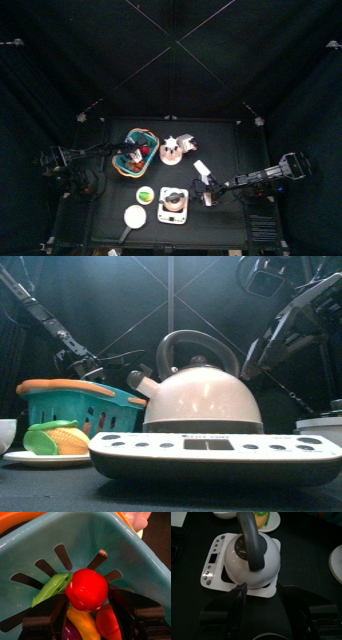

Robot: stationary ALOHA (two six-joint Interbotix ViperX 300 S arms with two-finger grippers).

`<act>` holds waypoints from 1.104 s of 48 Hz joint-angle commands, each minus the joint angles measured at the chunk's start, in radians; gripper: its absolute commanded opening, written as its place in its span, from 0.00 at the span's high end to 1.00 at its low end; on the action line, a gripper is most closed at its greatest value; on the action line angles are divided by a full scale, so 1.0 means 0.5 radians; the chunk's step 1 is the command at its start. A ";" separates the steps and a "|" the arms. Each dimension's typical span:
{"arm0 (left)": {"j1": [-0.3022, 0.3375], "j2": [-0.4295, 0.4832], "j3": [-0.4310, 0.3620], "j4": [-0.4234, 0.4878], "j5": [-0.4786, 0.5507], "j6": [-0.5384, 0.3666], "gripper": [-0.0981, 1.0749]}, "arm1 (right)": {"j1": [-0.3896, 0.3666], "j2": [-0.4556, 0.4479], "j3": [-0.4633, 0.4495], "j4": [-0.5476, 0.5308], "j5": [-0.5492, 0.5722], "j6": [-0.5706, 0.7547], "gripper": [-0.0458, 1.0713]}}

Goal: Place apple into pan

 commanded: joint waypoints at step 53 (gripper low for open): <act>-1.485 -1.000 0.522 -0.681 0.055 0.006 0.30 | -0.040 -0.028 -0.052 -0.006 0.000 -0.003 0.20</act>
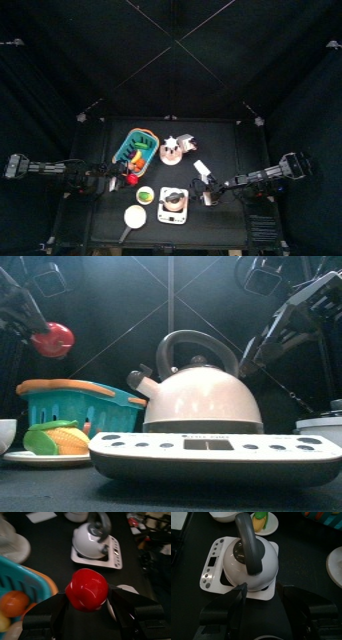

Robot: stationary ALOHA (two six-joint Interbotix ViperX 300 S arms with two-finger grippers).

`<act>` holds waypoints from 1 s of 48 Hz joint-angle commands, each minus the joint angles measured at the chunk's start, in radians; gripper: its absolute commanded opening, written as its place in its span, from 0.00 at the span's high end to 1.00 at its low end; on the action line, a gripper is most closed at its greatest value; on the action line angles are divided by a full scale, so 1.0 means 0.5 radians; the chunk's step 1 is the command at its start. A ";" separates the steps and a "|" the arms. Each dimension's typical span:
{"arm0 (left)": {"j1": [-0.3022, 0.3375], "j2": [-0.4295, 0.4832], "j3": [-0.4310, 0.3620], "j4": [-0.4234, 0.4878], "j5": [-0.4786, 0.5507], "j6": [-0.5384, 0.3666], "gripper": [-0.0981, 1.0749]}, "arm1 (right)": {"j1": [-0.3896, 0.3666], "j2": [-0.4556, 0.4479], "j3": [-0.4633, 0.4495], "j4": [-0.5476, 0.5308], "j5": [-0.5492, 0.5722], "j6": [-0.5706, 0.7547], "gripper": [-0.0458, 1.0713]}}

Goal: Place apple into pan

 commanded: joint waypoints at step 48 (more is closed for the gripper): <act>-0.703 1.052 -0.209 -0.611 -0.503 -0.009 0.18 | 0.009 0.000 -0.034 0.037 0.000 0.000 0.20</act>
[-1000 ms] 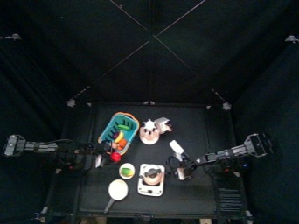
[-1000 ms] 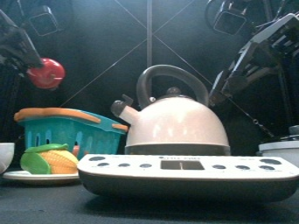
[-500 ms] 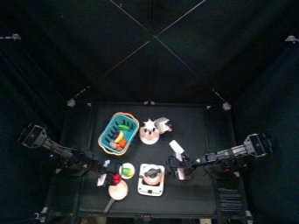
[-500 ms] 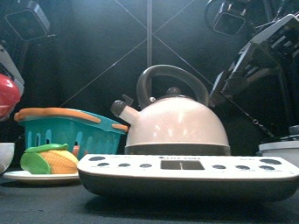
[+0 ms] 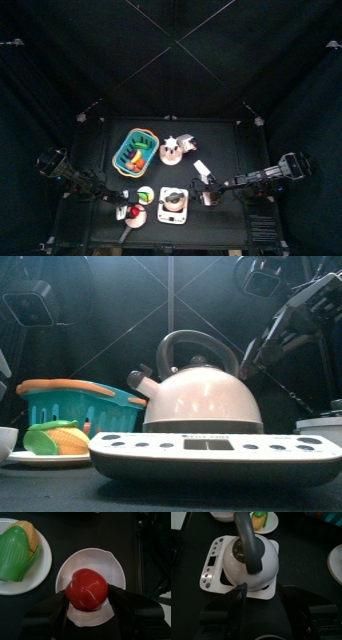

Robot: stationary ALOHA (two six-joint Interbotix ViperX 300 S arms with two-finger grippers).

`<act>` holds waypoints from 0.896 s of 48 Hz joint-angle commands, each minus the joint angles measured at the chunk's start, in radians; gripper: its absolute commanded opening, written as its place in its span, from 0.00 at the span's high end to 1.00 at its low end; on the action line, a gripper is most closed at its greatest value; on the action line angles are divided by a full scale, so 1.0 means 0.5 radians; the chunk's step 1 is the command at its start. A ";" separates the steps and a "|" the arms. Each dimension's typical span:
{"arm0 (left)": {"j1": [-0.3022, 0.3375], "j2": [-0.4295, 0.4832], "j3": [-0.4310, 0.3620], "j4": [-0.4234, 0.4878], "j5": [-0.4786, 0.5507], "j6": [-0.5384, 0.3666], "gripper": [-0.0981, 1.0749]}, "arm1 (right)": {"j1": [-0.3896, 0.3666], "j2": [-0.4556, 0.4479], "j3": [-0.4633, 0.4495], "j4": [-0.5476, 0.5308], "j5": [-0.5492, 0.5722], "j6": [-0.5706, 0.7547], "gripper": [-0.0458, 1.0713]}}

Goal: Place apple into pan

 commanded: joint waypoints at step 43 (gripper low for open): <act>0.215 -0.307 -0.043 0.442 -0.034 0.015 0.07 | -0.003 -0.018 -0.040 -0.006 -0.003 -0.003 0.20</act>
